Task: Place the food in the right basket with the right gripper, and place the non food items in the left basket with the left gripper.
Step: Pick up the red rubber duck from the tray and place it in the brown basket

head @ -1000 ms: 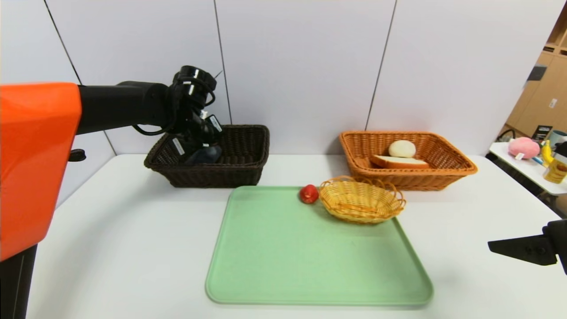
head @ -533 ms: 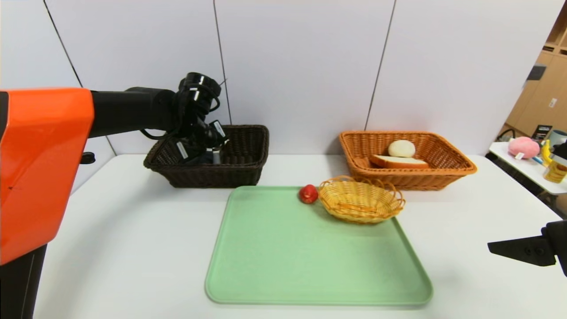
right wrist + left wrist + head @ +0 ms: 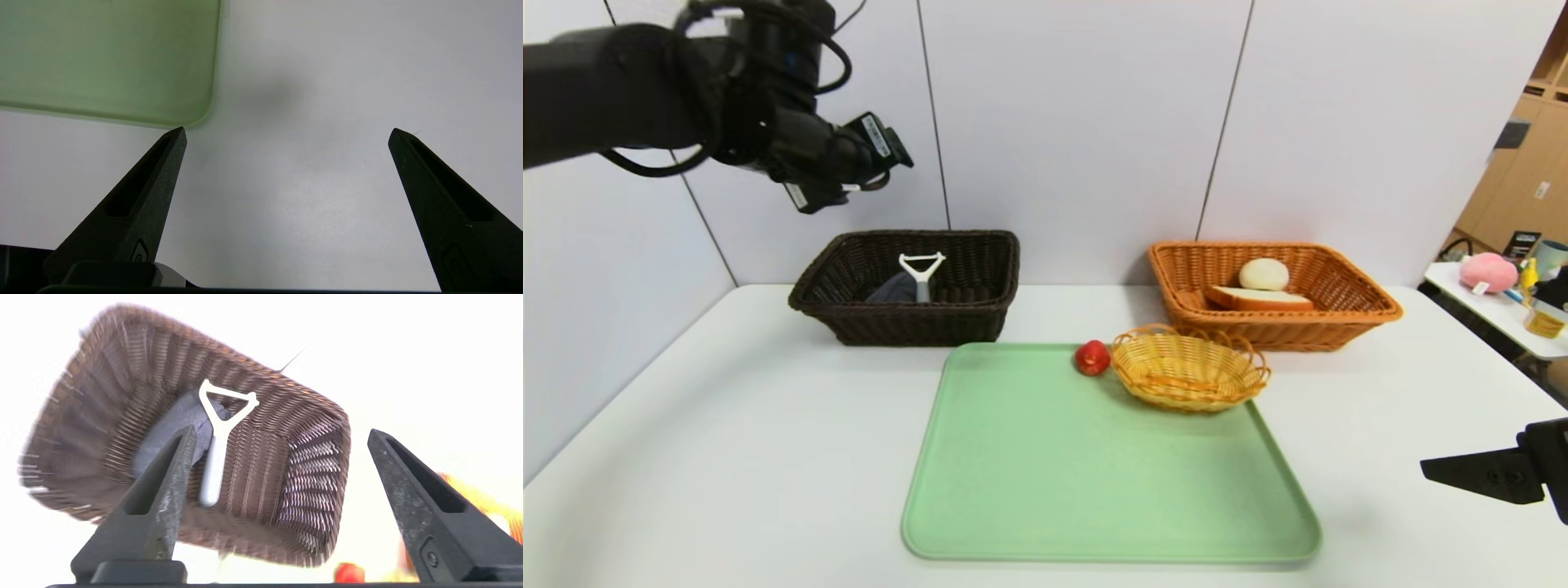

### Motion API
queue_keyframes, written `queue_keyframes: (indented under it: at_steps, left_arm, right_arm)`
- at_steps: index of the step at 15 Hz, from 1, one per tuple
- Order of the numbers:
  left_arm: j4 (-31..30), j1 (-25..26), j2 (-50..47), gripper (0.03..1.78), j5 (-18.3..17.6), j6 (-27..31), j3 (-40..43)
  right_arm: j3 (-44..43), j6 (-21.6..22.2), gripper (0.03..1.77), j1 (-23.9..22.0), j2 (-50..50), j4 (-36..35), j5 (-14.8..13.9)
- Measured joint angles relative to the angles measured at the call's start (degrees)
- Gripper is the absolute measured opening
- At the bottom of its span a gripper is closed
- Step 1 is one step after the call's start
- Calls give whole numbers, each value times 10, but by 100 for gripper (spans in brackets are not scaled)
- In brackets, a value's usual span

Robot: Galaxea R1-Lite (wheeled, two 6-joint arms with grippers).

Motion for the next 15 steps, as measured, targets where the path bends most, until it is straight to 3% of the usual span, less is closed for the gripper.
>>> queue_keyframes:
  at_steps: [3,5,7,9,11,13,15]
  left_arm:
    - [-15,-20,-72,156,-24,34,41]
    - [-81,-36,-107,159,-31,54,108]
    - [-181,-52,-134,162,-13,100,213]
    - [-303,-71,-152,164,31,149,313]
    - [-391,-93,-162,165,106,180,364]
    - [-412,-117,-166,166,182,163,380]
    - [-381,-146,-176,167,203,150,400]
  right_arm:
    - [-1,0,171,0,-2,0,0]
    - [0,0,171,0,-6,1,0]
    - [2,0,171,0,-12,1,0]
    - [8,0,171,1,-17,1,0]
    - [11,0,171,1,-22,1,0]
    - [13,0,171,1,-25,1,0]
    - [15,0,171,2,-26,1,0]
